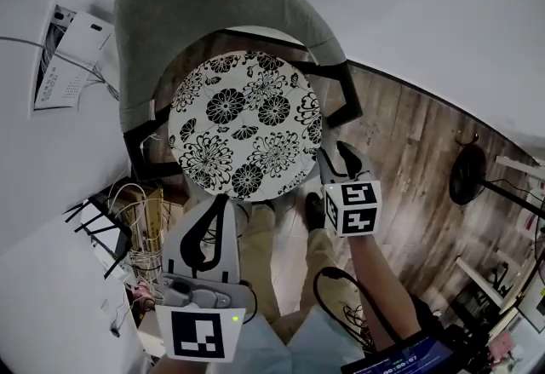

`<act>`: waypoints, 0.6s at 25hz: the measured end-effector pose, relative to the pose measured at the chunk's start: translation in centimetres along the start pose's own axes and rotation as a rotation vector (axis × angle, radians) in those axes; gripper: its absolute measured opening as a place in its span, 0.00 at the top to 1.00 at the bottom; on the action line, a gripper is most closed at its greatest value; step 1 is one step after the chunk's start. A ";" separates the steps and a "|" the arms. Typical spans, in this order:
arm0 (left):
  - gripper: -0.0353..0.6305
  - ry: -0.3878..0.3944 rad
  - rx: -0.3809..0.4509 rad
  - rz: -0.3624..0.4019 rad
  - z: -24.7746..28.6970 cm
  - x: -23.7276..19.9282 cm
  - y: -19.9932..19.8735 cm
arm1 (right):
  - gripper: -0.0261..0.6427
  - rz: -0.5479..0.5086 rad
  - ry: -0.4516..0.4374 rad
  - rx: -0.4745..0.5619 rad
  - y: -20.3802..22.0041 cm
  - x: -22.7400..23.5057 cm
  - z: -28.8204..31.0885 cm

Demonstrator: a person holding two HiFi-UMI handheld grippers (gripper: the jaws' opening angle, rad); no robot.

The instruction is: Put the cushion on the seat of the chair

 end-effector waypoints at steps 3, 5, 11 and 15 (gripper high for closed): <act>0.93 -0.008 0.013 0.023 -0.7 1.4 -1.1 | 0.72 -0.015 -0.021 0.052 -2.2 0.0 -2.8; 0.93 -0.022 0.036 0.033 -1.5 2.5 -2.2 | 0.72 -0.028 -0.041 0.101 -3.9 -0.2 -5.2; 0.93 -0.098 0.138 0.057 -5.1 6.4 -7.1 | 0.76 -0.060 -0.108 0.297 -10.7 -0.6 -15.2; 0.93 -0.157 0.229 0.088 -7.6 9.1 -11.0 | 0.78 -0.110 -0.113 0.443 -14.9 -0.2 -22.7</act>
Point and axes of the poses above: the fingertips, and each gripper's own axes: z forward along the fingers, x to its right, y out of its underside, the point moved 2 cm from there along -z, backward along the fingers, and after that the axes turned 12 degrees about y, right-handed, at the moved point
